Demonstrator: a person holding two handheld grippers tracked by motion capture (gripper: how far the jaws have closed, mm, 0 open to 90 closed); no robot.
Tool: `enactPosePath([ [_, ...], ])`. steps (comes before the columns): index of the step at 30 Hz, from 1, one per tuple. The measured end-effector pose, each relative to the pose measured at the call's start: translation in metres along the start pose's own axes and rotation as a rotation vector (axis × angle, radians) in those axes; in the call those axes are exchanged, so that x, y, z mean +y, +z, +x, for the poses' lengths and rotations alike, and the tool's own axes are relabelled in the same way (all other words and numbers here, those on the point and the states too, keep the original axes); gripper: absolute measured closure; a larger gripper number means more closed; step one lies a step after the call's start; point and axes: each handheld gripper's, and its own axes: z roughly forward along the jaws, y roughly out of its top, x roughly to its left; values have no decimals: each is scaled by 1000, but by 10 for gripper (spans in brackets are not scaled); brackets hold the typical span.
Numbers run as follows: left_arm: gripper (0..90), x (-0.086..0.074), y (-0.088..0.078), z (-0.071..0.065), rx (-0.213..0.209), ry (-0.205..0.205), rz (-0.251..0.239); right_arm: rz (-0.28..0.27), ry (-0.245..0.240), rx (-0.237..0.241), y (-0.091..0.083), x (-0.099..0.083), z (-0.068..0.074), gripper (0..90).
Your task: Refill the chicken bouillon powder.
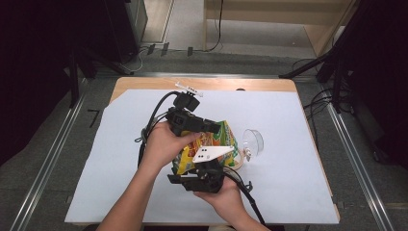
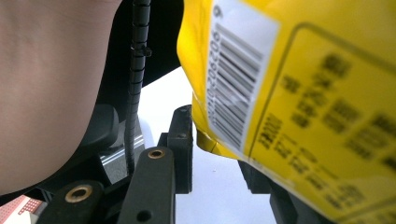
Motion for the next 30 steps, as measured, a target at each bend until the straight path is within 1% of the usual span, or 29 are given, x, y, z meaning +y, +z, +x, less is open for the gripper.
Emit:
enactPosePath([
  [6,765,0,1,0,1,0,2,1,4,-1,0,0,0,701],
  [15,764,0,1,-1,0,2,-4,3,-6,-8,0,0,-1,707],
  [17,765,0,2,-1,4,2,4,3,-3,-7,0,0,-1,707],
  [23,766,1,1,-1,3,3,7,1,-2,-8,0,0,-1,711],
  [27,764,1,1,-2,5,6,-1,2,-12,-11,0,0,-2,723],
  [30,764,1,1,-2,6,7,2,0,-17,-14,0,0,-3,723],
])
